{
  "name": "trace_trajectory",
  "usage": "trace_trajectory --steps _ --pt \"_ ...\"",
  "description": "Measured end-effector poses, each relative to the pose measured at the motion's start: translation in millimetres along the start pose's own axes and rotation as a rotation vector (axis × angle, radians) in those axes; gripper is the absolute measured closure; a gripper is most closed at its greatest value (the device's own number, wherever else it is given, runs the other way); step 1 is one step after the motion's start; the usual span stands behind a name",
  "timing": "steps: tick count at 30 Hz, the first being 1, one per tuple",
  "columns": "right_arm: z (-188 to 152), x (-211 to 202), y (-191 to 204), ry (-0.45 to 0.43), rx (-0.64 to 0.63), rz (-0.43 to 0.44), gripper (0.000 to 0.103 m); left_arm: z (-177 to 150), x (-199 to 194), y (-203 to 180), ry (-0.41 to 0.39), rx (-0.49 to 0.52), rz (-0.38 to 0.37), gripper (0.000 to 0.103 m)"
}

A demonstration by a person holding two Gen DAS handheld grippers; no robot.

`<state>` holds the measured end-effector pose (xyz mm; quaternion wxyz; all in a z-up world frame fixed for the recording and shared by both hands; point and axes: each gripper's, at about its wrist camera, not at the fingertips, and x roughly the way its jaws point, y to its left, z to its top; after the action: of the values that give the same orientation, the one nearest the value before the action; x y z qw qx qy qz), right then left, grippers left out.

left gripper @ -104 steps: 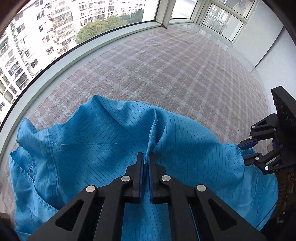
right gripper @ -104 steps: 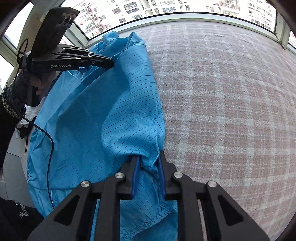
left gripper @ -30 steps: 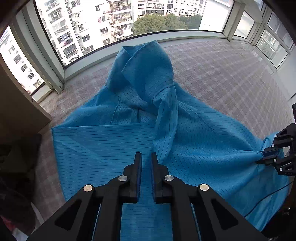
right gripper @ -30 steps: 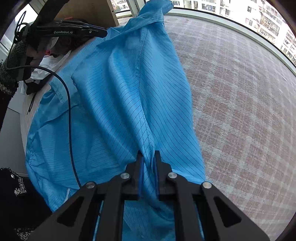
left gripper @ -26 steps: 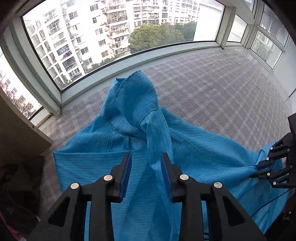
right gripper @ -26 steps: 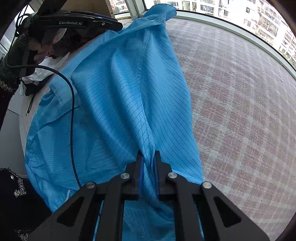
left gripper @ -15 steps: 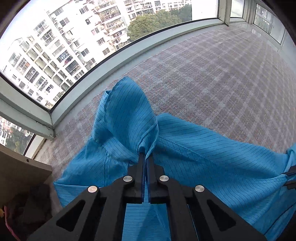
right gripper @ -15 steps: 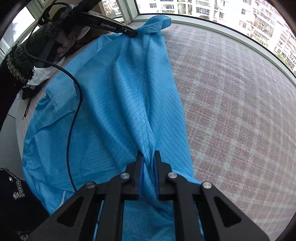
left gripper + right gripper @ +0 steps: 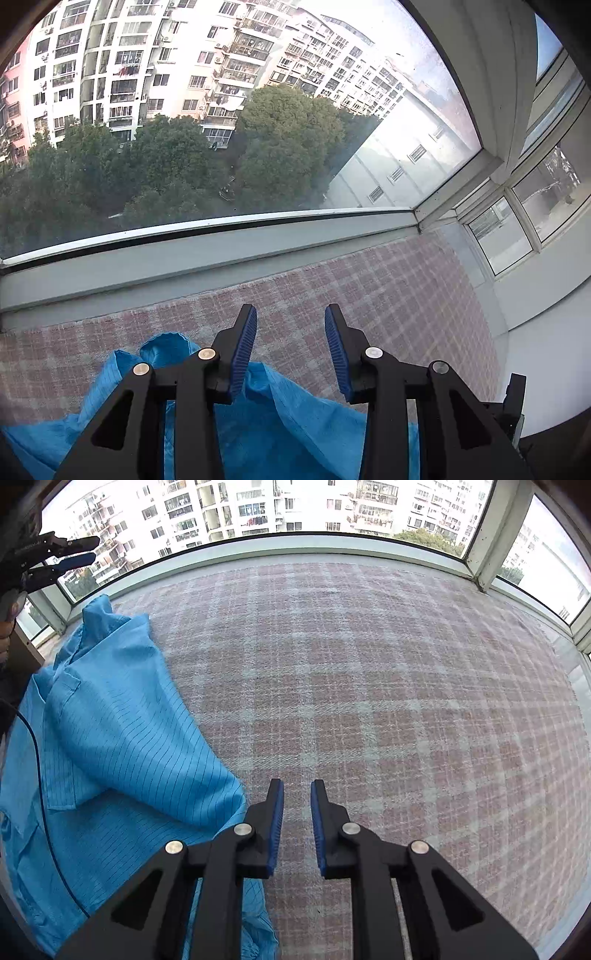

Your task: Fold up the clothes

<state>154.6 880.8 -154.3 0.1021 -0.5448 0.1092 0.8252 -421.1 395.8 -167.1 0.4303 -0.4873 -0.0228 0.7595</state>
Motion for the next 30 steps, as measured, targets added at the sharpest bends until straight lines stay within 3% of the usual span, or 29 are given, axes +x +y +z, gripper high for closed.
trace_trajectory --steps 3,6,9,12,17,21,27,30 --pt "-24 -15 -2 -0.010 -0.018 0.060 0.081 -28 -34 -9 0.005 0.136 0.042 0.064" --pt "-58 -21 -11 0.020 -0.014 0.130 0.081 -80 -73 -2 0.052 0.159 0.031 0.063" --pt "-74 -15 -5 0.021 -0.014 0.191 0.081 -145 -115 10 0.101 0.156 0.089 0.061" --pt "-102 -20 -7 0.054 -0.009 0.213 0.079 -205 -144 19 0.136 0.102 0.110 0.061" --pt "-164 -41 -14 0.081 0.020 0.144 0.078 -301 -187 33 0.189 -0.006 0.122 0.061" --pt "-208 -62 -21 0.086 0.084 0.183 0.078 -378 -221 44 0.230 -0.093 0.132 0.061" --pt "-271 -56 0 0.165 0.071 0.178 0.075 -450 -249 49 0.245 -0.168 0.099 0.061" --pt "-294 -58 5 0.202 0.038 0.115 0.075 -486 -252 45 0.285 -0.173 0.084 0.061"
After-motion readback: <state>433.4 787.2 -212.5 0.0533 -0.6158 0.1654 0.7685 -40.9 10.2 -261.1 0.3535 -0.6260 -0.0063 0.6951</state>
